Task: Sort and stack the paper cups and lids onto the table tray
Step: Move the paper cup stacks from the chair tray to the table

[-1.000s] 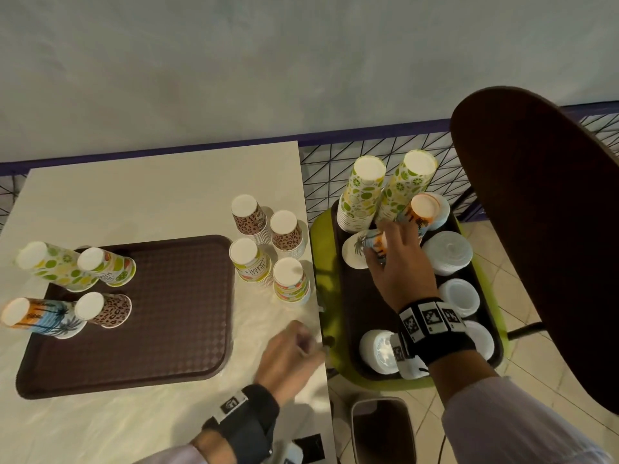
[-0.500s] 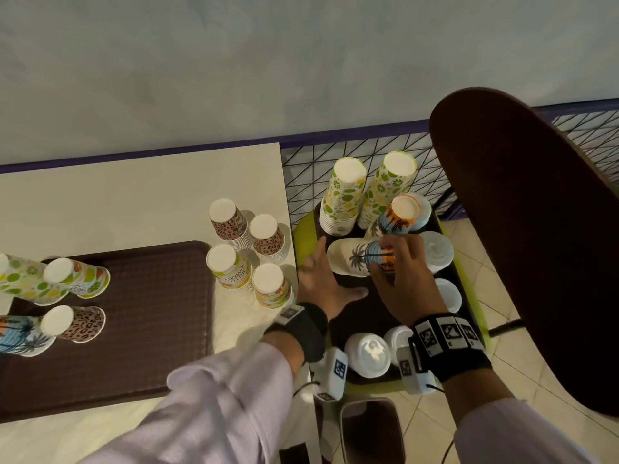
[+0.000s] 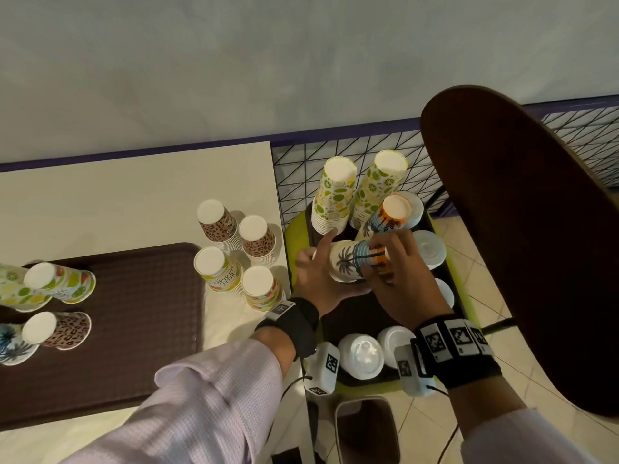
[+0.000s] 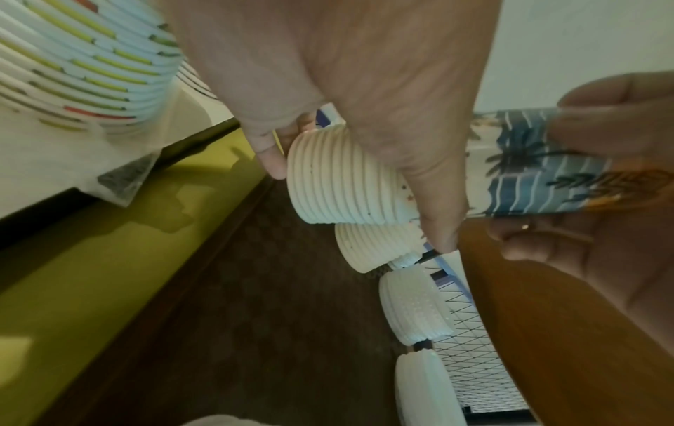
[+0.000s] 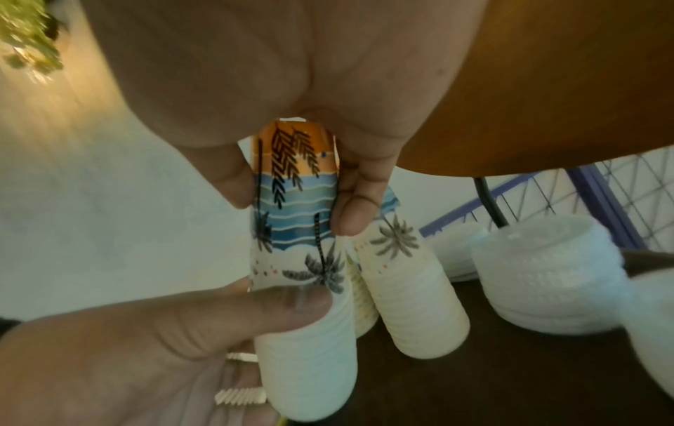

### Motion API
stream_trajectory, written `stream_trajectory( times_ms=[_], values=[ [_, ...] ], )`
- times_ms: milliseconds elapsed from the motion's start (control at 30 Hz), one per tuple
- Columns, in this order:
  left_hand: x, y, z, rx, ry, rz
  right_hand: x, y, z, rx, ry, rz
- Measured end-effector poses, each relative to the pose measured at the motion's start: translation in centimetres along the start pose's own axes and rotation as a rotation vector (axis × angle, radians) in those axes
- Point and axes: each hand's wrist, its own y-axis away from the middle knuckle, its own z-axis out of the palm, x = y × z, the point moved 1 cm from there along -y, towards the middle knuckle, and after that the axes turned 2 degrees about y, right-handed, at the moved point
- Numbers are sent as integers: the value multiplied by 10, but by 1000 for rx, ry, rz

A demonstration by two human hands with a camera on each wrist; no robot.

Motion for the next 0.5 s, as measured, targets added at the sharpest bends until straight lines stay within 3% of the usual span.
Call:
stream_trajectory(
  times_ms=[200, 333, 400, 500],
  values=[
    [19, 8, -12, 93, 221, 175, -34, -9, -11, -9, -30, -7],
    [20, 26, -13, 70, 391, 117, -44, -7, -27, 4, -127, -24],
    [19, 32, -14, 26, 424, 35, -39, -6, -36, 151, -190, 40],
    [16, 36, -18, -8, 464, -51, -14, -4, -39, 438, -314, 285]
  ],
)
